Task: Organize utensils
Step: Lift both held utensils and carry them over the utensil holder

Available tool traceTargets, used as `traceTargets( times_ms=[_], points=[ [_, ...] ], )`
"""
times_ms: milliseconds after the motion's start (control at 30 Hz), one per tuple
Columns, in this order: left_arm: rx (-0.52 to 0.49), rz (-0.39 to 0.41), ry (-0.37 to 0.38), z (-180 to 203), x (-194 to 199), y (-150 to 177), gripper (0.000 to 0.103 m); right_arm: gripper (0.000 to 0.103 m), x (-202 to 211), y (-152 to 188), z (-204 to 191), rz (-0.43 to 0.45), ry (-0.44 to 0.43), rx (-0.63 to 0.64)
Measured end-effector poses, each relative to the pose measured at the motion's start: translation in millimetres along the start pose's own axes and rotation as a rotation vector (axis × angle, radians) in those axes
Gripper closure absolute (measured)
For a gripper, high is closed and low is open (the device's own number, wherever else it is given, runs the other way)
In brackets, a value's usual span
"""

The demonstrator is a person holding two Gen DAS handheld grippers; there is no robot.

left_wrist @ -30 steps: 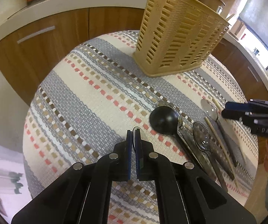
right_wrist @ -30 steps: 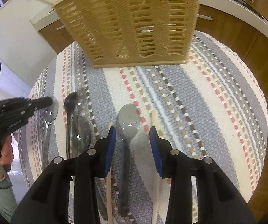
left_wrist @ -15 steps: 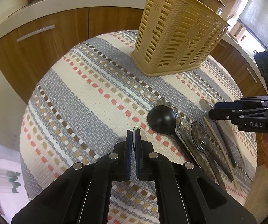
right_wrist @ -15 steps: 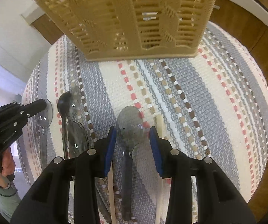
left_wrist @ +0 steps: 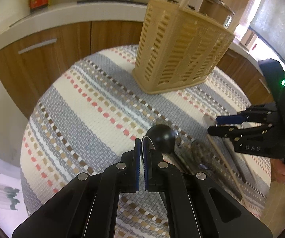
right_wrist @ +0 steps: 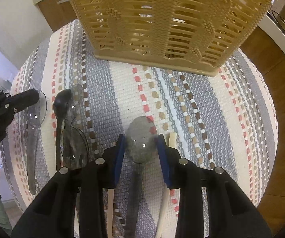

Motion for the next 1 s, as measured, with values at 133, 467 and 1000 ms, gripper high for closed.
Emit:
traceTargets(
  times_ms=[133,467,1000],
  points=[
    [0.003,0.058,0.023,4,15,-6,0.102,0.073,18,10,10,0.045,-0.016,0.008],
    [-0.068,0.359,0.052,29,92,-16,0.102,0.073,94,33,19,0.273,-0.011,0.008],
    [-0.104,0.690,-0.133,76,176,-55,0.102,0.073,196,27,44,0.656,0.004,-0.081]
  ],
)
Point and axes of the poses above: each gripper's, at about its wrist camera, not at the fingertips, and x roughly against the way its jaws point, z to its right, y to its underside, the point moved 10 cm from there along -x, roughly the way its jaws point, and after that the axes turned 10 degrees about -z, right-handed, at the moved point
